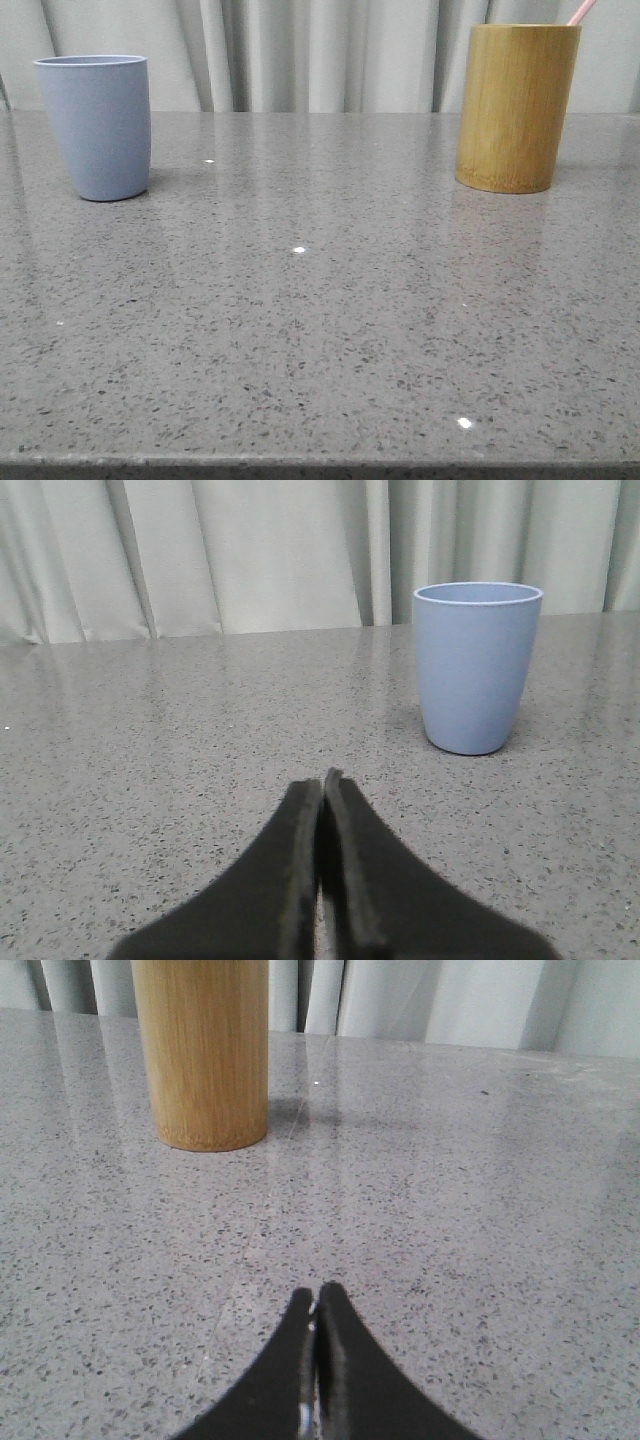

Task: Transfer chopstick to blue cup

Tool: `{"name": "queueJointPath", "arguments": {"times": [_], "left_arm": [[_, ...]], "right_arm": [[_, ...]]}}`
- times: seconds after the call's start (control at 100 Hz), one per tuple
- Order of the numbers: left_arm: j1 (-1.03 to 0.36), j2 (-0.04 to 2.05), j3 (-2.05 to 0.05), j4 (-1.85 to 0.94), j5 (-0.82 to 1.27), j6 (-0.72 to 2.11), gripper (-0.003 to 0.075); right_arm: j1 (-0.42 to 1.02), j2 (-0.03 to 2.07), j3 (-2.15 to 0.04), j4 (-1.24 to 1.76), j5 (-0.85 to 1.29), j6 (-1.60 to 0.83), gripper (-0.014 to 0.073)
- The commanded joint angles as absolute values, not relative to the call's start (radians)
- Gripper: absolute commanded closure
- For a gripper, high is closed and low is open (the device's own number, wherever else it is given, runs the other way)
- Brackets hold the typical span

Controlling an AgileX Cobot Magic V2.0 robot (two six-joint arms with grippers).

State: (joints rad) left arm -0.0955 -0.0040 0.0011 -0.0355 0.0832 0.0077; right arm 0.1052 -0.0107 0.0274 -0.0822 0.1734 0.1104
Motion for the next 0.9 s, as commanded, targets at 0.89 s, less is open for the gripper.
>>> {"name": "queueJointPath", "arguments": {"times": [0.89], "left_arm": [[-0.092,-0.037,-0.006,-0.051,0.000,0.000,0.0739]], "right_arm": [[0.098,-0.031,0.027,-0.233,-0.076,0.059,0.0661]]}}
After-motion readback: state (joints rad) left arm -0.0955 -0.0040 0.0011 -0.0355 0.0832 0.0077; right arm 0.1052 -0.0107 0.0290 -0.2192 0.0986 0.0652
